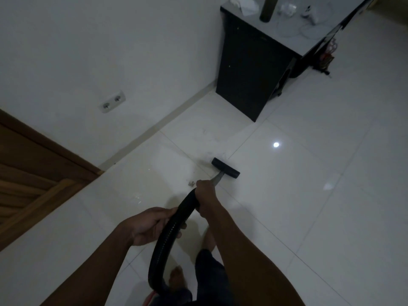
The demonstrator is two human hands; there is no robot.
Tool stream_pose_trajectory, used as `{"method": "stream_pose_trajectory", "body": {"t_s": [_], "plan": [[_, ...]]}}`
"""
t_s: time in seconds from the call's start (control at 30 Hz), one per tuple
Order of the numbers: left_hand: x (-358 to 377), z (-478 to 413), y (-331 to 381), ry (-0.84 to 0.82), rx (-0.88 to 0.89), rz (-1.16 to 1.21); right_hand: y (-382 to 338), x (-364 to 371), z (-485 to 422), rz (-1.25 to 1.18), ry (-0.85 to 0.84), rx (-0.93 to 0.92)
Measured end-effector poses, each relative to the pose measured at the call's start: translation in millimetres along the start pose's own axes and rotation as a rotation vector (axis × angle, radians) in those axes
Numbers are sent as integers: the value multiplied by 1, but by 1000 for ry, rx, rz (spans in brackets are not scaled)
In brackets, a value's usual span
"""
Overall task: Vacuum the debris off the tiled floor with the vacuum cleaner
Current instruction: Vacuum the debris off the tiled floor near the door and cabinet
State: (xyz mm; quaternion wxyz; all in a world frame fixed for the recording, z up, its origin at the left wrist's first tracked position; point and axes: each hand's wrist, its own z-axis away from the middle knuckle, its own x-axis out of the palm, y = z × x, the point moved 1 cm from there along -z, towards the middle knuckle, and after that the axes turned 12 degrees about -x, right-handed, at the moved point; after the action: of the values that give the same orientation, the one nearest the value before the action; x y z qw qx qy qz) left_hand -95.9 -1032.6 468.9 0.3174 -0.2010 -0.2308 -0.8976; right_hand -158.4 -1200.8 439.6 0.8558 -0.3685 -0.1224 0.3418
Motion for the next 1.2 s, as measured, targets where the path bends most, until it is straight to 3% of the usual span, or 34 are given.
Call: {"method": "stream_pose_trajectory", "body": {"t_s": [0.13,0.5,0.93,1.2], "plan": [[11,-17,15,-16,2,-28,-14,-23,-3,-74,71,70],[30,-45,52,59,1,-34,-42,-56,-27,-165,50,104],[45,-78,79,40,-6,157,-85,-68,-74,43,-50,88],[54,-97,103,127,-17,48,-99,-81,-97,32,-88,154]]}}
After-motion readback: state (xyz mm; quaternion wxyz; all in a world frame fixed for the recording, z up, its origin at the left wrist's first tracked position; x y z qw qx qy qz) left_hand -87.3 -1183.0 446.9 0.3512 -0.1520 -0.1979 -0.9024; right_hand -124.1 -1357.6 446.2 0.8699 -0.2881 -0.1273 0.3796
